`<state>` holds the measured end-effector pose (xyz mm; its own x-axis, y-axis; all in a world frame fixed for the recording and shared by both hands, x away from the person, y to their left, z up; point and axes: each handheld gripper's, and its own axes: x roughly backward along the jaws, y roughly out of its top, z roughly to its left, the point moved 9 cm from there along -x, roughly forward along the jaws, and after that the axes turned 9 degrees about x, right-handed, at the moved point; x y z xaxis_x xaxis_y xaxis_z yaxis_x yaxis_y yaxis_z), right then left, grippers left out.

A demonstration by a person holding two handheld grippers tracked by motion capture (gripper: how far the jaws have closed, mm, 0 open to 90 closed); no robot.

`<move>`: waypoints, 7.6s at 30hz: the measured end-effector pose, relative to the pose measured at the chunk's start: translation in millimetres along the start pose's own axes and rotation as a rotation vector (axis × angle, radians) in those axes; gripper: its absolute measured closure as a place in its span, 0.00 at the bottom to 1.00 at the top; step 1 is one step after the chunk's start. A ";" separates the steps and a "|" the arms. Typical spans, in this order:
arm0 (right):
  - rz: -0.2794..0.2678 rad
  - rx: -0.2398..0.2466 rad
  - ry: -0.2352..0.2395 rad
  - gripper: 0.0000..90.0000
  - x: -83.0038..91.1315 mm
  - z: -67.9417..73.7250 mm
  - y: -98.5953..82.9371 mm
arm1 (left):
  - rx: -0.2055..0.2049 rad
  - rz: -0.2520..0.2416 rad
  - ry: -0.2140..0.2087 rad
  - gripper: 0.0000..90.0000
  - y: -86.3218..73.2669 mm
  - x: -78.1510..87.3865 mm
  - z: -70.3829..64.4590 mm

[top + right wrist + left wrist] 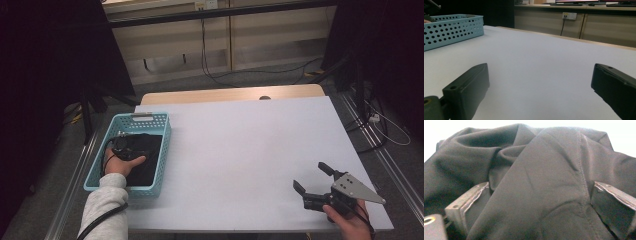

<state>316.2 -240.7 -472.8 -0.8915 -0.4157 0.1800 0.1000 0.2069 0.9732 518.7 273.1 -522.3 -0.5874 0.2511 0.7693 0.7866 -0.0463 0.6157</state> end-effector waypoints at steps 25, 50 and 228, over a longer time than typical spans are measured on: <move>-0.006 0.006 -0.001 0.01 -0.1 0.1 1.6 | 0.037 0.068 -0.125 0.78 1.6 4.7 -21.0; -0.001 0.001 -0.009 0.01 0.2 -3.8 -0.5 | 0.019 0.012 -0.066 0.84 39.3 39.0 -14.0; 0.137 0.083 0.137 0.00 -88.1 40.3 10.3 | -0.385 -0.195 -0.392 0.10 -4.3 32.8 -215.8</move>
<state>378.0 -166.3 -484.4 -0.8031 -0.4938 0.3334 0.1745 0.3400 0.9241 455.0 72.9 -463.0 -0.5424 0.6259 0.5605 0.5023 -0.2932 0.8135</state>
